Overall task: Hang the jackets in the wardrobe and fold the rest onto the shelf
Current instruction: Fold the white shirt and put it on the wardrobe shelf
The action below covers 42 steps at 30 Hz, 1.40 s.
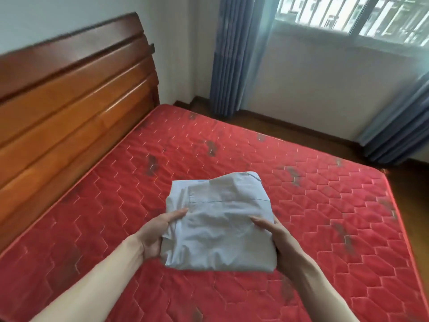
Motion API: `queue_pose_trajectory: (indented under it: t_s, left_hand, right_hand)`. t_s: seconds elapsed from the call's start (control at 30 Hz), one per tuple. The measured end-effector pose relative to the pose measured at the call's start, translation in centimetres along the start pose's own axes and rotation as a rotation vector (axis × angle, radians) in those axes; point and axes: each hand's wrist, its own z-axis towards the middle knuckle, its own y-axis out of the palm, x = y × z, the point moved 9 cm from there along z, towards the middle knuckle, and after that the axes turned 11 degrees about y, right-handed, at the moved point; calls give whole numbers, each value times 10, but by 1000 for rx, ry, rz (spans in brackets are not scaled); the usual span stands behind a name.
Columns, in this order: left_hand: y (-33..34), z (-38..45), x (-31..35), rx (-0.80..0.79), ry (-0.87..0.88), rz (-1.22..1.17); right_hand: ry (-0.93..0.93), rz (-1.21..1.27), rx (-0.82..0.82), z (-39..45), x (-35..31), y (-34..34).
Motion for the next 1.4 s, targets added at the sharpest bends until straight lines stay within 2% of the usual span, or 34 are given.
queue_pose_trajectory:
  t_s: [0.17, 0.33, 0.5, 0.73, 0.83, 1.13, 1.4]
  left_hand:
    - [13, -110, 49, 43, 190, -41]
    - [-6, -210, 63, 23, 387, -144]
    - [-67, -289, 54, 221, 548, -207]
    - [-167, -419, 30, 552, 720, -309]
    - [-203, -481, 12, 665, 738, -346]
    - [-299, -648, -52, 935, 844, -350]
    - [-366, -753, -102, 1180, 930, -485]
  right_hand:
    - [-37, -83, -104, -73, -40, 67]
    - [-35, -151, -204, -107, -41, 137]
    - [-1, -202, -308, -117, -14, 222]
    - [90, -374, -479, -130, 42, 364]
    - [108, -468, -583, -138, 73, 429]
    - [258, -628, -869, -184, 187, 609]
    - [378, -751, -1028, -216, 269, 743]
